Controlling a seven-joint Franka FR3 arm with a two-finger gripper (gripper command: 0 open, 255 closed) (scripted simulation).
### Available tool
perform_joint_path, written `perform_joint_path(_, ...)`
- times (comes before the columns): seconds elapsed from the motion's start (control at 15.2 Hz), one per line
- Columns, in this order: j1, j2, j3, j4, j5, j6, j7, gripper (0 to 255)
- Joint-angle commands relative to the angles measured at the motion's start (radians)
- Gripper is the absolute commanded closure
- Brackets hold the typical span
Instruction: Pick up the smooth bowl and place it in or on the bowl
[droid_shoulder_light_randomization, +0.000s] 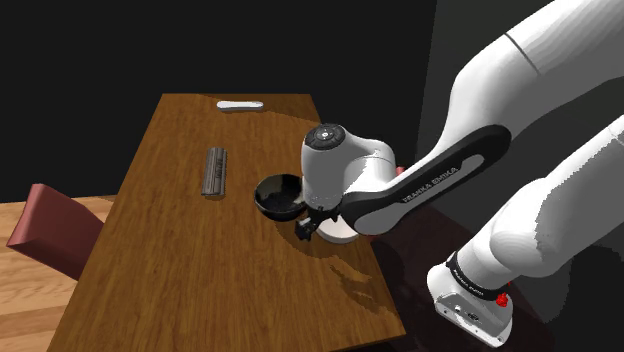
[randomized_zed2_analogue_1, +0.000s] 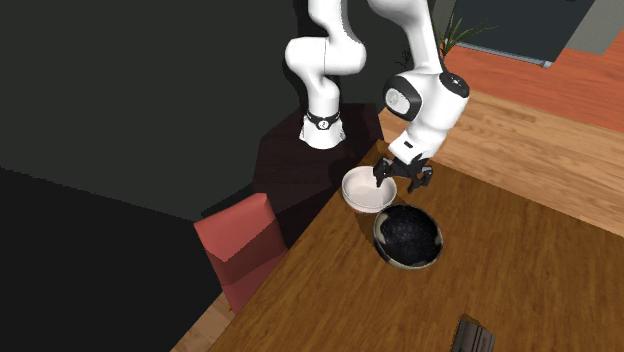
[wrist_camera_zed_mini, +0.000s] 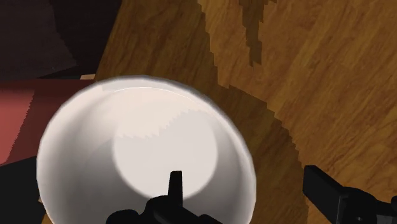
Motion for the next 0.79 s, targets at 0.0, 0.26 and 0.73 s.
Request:
perform_joint_path(0.0, -0.009, 0.037, 0.003, -0.006, -0.043, 0.034, 0.034, 0)
perform_joint_path(0.26, -0.015, 0.063, 0.000, -0.009, -0.077, 0.056, 0.058, 0)
perform_joint_path(0.73, -0.015, 0.063, 0.000, -0.009, -0.077, 0.056, 0.058, 255)
